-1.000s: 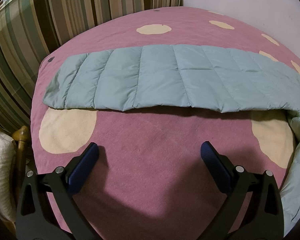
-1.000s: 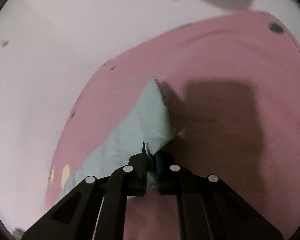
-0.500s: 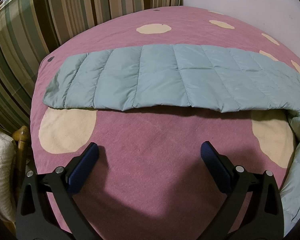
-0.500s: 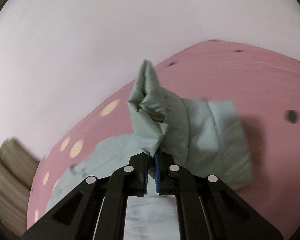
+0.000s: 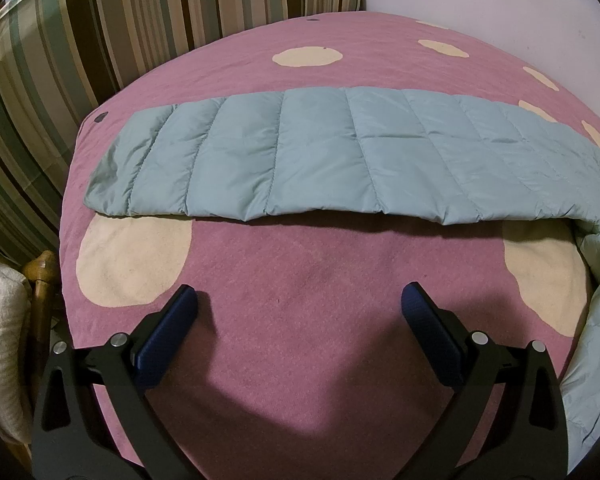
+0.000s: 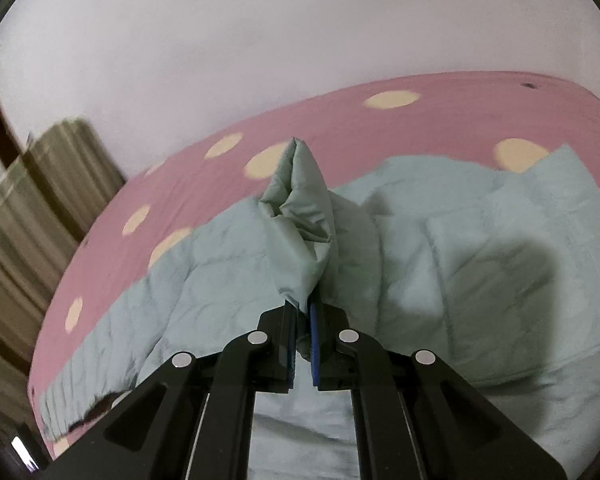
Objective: Fold large clothes
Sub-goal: 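Fold the held sleeve across the jacket body and open the right tool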
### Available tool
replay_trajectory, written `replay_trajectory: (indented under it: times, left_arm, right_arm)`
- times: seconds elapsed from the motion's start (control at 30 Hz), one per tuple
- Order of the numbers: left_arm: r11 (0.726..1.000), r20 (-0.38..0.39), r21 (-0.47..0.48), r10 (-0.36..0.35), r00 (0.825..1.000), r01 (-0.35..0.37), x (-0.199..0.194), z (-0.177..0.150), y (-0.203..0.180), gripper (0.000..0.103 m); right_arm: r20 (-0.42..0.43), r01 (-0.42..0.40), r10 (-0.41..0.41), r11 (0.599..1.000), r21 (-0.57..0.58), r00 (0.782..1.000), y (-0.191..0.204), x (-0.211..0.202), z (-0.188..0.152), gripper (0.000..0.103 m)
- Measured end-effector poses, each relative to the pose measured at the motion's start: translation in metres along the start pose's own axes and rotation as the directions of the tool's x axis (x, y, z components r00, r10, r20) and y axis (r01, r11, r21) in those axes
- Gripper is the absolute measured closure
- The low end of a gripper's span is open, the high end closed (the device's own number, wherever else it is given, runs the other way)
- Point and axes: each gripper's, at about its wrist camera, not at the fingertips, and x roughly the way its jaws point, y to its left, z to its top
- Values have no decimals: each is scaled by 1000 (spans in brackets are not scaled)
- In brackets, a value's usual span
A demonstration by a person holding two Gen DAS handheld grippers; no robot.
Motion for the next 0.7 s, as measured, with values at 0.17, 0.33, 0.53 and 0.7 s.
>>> replay_trajectory:
  times: [0.17, 0.33, 0.53, 0.7]
  left_arm:
    - [1000, 0, -1, -1, 1000, 1, 0, 0, 0, 2]
    - [1000, 0, 0, 1, 1000, -1, 0, 0, -1, 2]
    - [1000, 0, 1, 2, 1000, -2, 0, 0, -1, 2]
    - [1000, 0, 0, 1, 1000, -1, 0, 0, -1, 2]
  right_arm:
    - [-88, -29, 24, 998, -59, 996, 30, 28, -19, 98]
    - [-162, -31, 16, 995, -95, 987, 45, 53, -32, 98]
    - [-219, -11, -22, 989, -144, 975, 61, 83, -49, 97]
    - [-227, -30, -4, 988, -150, 974, 69, 80, -52, 74]
